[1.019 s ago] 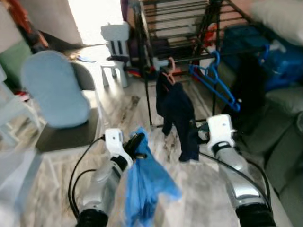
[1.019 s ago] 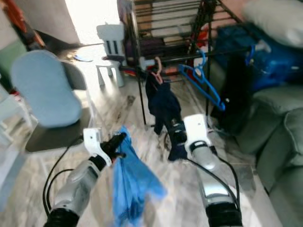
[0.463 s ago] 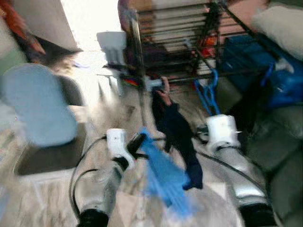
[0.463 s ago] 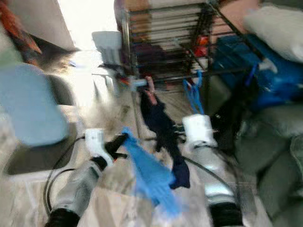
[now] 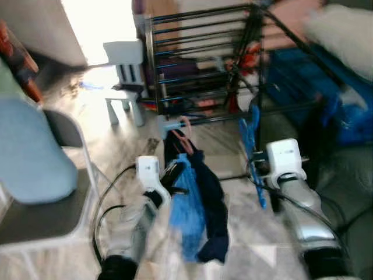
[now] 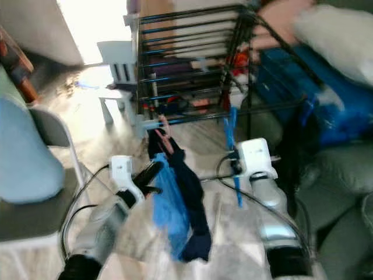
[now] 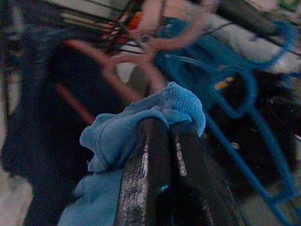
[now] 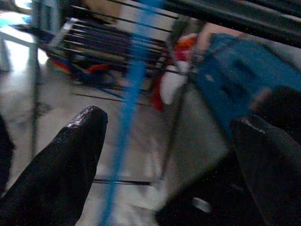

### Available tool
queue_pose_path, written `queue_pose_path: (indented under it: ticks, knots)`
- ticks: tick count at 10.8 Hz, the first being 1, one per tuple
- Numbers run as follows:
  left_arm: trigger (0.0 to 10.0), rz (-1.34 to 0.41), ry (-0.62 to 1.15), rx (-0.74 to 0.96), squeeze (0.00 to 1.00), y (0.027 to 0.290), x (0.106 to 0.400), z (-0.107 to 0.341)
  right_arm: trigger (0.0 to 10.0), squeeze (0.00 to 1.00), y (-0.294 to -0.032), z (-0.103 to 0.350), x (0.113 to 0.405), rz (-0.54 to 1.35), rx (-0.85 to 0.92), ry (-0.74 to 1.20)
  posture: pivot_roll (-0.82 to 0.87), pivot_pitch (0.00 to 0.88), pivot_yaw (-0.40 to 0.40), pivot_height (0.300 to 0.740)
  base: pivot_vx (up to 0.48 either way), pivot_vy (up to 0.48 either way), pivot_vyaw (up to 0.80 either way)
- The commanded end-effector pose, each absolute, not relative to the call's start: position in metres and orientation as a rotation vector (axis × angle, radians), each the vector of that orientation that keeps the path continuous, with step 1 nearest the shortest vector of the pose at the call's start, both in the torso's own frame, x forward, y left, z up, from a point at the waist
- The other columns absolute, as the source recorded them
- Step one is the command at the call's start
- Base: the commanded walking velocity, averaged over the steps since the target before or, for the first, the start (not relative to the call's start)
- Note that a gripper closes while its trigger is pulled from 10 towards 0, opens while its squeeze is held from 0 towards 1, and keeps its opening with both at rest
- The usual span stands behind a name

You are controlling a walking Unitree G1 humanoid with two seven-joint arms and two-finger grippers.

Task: Hang hanger

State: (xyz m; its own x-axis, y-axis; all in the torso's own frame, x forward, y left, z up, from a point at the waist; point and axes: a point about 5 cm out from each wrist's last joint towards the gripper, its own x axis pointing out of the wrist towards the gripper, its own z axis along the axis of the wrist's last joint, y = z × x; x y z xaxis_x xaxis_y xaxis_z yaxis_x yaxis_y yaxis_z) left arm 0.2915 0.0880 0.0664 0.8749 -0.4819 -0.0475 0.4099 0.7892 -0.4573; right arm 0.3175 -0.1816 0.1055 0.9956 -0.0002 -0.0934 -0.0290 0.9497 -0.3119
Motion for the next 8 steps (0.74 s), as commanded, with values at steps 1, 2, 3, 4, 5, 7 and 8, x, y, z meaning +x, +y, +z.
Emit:
queue_pose_path:
  ticks: [1, 2, 3, 4, 5, 7, 8]
  knots:
    - [10.0, -0.48, 0.15, -0.456, 0.0, 0.088, 0.291, 0.069, 10.0, 0.0, -0.181, 0.102, 0.318, 0.023, -0.317, 0.116, -0.24, 0.0, 0.082, 0.74, 0.0, 0.0, 0.0]
    - [10.0, -0.481, 0.154, -0.455, 0.0, 0.088, 0.291, 0.069, 10.0, 0.0, -0.177, 0.1, 0.319, 0.044, -0.302, 0.127, -0.24, 0.0, 0.085, 0.74, 0.0, 0.0, 0.0]
    - [10.0, -0.483, 0.159, -0.452, 0.0, 0.089, 0.29, 0.069, 10.0, 0.0, -0.171, 0.1, 0.322, 0.064, -0.293, 0.129, -0.23, 0.0, 0.089, 0.74, 0.0, 0.0, 0.0]
    - [10.0, -0.485, 0.162, -0.45, 0.0, 0.089, 0.29, 0.069, 10.0, 0.0, -0.165, 0.099, 0.325, 0.079, -0.29, 0.138, -0.23, 0.0, 0.089, 0.74, 0.0, 0.0, 0.0]
    - [10.0, -0.488, 0.166, -0.447, 0.0, 0.089, 0.29, 0.069, 10.0, 0.0, -0.159, 0.095, 0.33, 0.099, -0.295, 0.165, -0.23, 0.0, 0.091, 0.74, 0.0, 0.0, 0.0]
    - [10.0, -0.498, 0.174, -0.441, 0.0, 0.089, 0.29, 0.068, 10.0, 0.0, -0.166, 0.092, 0.341, -0.029, -0.33, 0.212, -0.22, 0.0, 0.09, 0.74, 0.0, 0.0, 0.0]
    - [10.0, -0.501, 0.176, -0.441, 0.0, 0.088, 0.29, 0.068, 10.0, 0.0, -0.168, 0.095, 0.344, -0.06, -0.353, 0.197, -0.21, 0.0, 0.089, 0.74, 0.0, 0.0, 0.0]
